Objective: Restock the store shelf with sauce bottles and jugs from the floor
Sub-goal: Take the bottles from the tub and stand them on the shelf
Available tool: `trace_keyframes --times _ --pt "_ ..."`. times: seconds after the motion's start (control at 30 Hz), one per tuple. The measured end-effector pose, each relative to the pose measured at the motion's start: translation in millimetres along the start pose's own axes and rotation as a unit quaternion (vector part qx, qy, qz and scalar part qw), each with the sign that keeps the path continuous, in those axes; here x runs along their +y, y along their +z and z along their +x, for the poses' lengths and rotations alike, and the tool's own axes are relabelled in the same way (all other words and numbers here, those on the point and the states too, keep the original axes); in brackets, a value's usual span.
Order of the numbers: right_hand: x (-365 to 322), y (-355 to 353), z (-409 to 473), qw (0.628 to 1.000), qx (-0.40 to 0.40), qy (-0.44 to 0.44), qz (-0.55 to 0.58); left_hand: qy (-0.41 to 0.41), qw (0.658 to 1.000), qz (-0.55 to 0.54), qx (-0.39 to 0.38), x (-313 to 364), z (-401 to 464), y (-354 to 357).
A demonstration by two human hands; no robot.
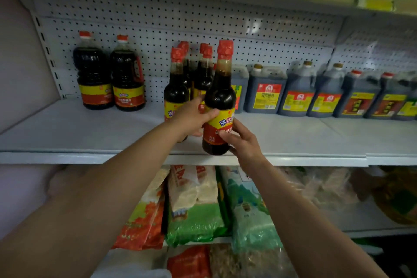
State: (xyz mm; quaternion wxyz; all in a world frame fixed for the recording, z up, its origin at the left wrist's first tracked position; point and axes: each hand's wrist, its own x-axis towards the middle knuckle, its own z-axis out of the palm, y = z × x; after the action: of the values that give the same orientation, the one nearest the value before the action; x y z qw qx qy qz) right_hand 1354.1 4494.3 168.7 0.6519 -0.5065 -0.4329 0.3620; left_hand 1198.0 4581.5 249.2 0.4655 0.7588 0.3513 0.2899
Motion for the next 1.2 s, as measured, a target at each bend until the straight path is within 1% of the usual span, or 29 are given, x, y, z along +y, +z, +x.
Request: trace_keyframes --times 0.13,0.27,0.33,0.43,0.57,0.67,1.03,1.13,1.2 --pt "25.8 -13.3 31.4 1.0 -0.012 0.006 -0.012 -0.051 0.998 0.024 0.04 -20.2 25.8 18.0" --pt "42.9 -18.5 59.6 1.0 0.007 0.017 -0.006 -0.027 0.988 0.105 0.108 -32.4 50.1 28.0" --pt "48.3 -17.4 75.9 0.999 0.01 0.022 -0.021 -0.033 0.981 0.132 0.138 -37.8 59.5 31.4" --pt "54.1 -16.7 96.5 0.998 0.012 0.022 -0.065 -0.023 0.97 0.178 0.164 -46.0 72.4 35.3" --pt "60.3 -15.0 113.8 0.995 0.018 -0.003 -0.094 -0.024 0.96 0.201 0.195 -47.5 87.8 37.7" --pt "66.5 -14.2 124.4 0.991 0.02 -0.021 -0.128 -0.025 0.957 0.206 0.203 -48.8 95.0 40.2" --pt "61.7 -6.6 129.4 0.982 0.043 -0.015 -0.182 -0.044 0.956 0.196 0.213 -47.0 99.3 43.0" --pt "49.7 -5.8 124.9 0.97 0.039 0.0 -0.238 -0.061 0.959 0.191 0.198 -47.0 94.2 42.2" --pt "36.5 -9.7 117.2 0.965 0.051 0.028 -0.257 -0.07 0.963 0.175 0.19 -47.4 86.6 42.0"
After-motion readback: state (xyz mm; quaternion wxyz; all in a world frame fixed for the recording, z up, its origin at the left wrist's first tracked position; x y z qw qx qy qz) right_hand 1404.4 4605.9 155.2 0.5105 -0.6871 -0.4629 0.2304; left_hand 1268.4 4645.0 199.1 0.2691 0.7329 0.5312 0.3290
